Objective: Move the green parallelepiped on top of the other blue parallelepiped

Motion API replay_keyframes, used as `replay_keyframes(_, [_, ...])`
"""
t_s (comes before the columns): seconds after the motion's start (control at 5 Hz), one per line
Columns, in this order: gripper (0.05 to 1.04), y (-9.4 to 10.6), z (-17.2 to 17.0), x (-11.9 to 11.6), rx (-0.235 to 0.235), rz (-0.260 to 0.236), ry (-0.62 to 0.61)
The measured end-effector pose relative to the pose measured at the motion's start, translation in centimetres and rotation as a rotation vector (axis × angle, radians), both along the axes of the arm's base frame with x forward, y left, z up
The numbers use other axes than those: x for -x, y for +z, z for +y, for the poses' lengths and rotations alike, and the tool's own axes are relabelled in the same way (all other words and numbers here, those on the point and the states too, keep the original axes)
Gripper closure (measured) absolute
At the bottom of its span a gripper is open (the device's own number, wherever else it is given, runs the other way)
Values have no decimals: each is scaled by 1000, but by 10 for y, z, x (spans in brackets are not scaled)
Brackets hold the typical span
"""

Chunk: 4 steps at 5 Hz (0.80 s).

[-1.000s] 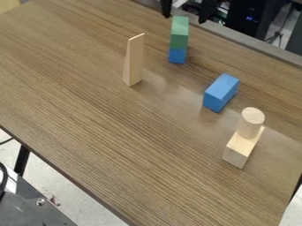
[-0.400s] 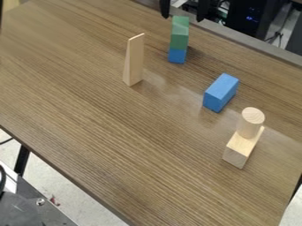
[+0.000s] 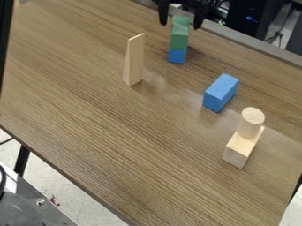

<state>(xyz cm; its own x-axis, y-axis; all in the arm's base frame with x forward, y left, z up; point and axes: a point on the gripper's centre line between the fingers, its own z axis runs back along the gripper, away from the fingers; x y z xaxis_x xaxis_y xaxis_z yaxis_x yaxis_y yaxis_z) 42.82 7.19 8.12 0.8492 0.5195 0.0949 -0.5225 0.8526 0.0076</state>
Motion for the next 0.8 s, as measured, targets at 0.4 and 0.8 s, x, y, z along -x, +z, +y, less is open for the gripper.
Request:
replay_keyframes(0.4, [394,-23,1,0,-4,24,21])
replay_keyframes(0.8, [480,-16,-5,12,18,8,34])
